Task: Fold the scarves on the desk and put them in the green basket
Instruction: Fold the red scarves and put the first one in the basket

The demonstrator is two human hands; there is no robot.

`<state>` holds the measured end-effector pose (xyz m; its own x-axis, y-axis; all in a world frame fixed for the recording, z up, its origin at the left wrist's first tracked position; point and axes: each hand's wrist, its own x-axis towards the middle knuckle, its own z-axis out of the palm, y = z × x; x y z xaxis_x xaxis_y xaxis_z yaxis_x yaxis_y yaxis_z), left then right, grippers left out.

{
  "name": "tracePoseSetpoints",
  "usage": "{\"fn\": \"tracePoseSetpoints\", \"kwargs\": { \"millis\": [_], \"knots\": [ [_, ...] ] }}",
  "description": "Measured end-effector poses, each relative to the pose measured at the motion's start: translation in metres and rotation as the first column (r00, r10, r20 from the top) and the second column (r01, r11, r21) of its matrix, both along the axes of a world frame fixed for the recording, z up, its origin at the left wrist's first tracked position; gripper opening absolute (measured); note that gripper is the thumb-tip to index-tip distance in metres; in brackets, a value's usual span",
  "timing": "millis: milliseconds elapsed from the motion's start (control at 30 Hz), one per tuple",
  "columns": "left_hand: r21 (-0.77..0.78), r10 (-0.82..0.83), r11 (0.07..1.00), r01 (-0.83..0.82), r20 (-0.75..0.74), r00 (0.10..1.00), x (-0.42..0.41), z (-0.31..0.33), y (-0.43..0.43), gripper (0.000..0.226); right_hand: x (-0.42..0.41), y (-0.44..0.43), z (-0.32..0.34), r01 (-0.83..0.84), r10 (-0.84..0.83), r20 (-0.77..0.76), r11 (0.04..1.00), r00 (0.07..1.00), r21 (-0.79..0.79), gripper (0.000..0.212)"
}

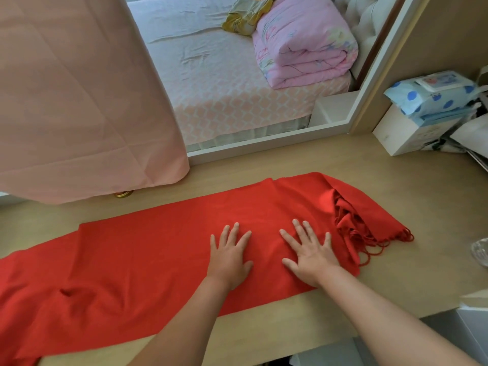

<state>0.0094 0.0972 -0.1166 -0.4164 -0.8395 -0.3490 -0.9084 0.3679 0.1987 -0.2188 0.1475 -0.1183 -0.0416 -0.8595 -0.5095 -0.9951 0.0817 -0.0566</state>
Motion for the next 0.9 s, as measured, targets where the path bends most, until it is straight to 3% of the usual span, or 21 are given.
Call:
{"fn": "tracePoseSetpoints", "kwargs": {
  "millis": [100, 200, 400, 533, 700, 900],
  "knots": [
    [0.100, -0.025, 0.995, 0.022, 0.033, 0.999, 0.000, -0.003, 0.000, 0.092, -0.025, -0.002, 0.009, 0.082, -0.081, -0.118, 0.997, 0.990, 0.000, 0.078],
    [0.140, -0.080, 0.986, 0.085, -0.040, 0.996, -0.017, 0.002, -0.001, 0.086, -0.012, -0.012, 0.020, 0.122, -0.131, -0.198, 0.991, 0.971, -0.054, 0.077],
    [0.011, 0.063, 0.998, -0.062, -0.189, 0.980, 0.004, 0.014, -0.008, 0.067, 0.062, -0.027, 0.035, -0.025, 0.025, 0.001, 0.988, 1.000, -0.149, 0.067],
    [-0.105, 0.164, 0.976, -0.189, -0.208, 0.964, 0.080, 0.022, -0.011, 0.053, 0.132, -0.036, 0.044, -0.114, 0.135, 0.123, 0.980, 0.983, -0.164, 0.060],
    [-0.194, 0.322, 0.916, -0.351, -0.164, 0.932, 0.197, 0.024, 0.001, 0.045, 0.234, -0.040, 0.046, -0.266, 0.293, 0.169, 0.949, 0.941, -0.168, 0.063],
    [-0.238, 0.490, 0.837, -0.493, -0.078, 0.868, 0.346, 0.018, 0.015, 0.037, 0.379, -0.035, 0.041, -0.315, 0.339, 0.236, 0.940, 0.911, -0.134, 0.069]
  ]
}}
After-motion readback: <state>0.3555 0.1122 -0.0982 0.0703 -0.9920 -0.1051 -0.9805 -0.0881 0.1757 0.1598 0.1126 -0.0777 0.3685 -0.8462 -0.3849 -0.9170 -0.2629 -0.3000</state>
